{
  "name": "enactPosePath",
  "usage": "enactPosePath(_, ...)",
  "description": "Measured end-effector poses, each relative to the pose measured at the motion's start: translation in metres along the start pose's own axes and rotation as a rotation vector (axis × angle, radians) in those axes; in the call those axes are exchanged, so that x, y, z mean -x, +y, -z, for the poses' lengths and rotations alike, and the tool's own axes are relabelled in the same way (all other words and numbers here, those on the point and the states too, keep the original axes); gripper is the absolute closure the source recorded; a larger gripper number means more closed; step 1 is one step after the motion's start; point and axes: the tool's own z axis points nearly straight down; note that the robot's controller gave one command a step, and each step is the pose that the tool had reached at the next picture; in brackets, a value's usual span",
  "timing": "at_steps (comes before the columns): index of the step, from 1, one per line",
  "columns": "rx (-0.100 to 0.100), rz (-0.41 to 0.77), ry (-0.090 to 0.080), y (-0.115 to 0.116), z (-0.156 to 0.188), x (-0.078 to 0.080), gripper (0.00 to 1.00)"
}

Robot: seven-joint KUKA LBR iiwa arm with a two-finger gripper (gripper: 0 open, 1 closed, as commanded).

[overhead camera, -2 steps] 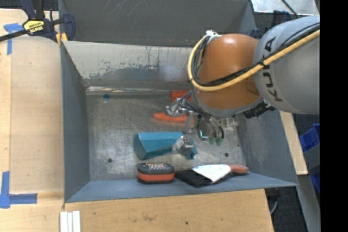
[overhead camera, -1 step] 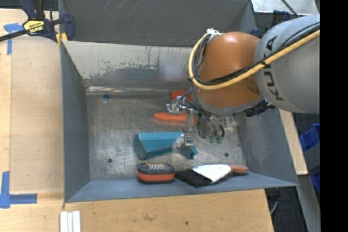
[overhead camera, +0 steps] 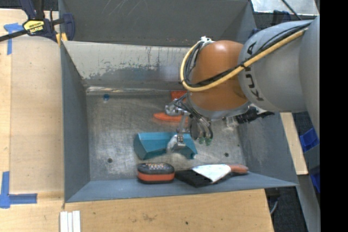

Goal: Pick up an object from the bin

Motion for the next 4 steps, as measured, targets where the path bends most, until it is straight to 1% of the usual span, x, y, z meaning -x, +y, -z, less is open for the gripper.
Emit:
enactPosePath(1,-0.001,0.099,0.01,-0.005,-0.018,0.011,0.0)
enactPosePath(2,-0.002,-0.113,0.006,-0.003,-0.009,0.015,0.0)
enactPosePath(3,0.001,-0.113,-0.011,-0.004,-0.035,0.021,0.0)
enactPosePath(4,-0.001,-0.098,0.005,-0.004,-0.037,0.016,1.0)
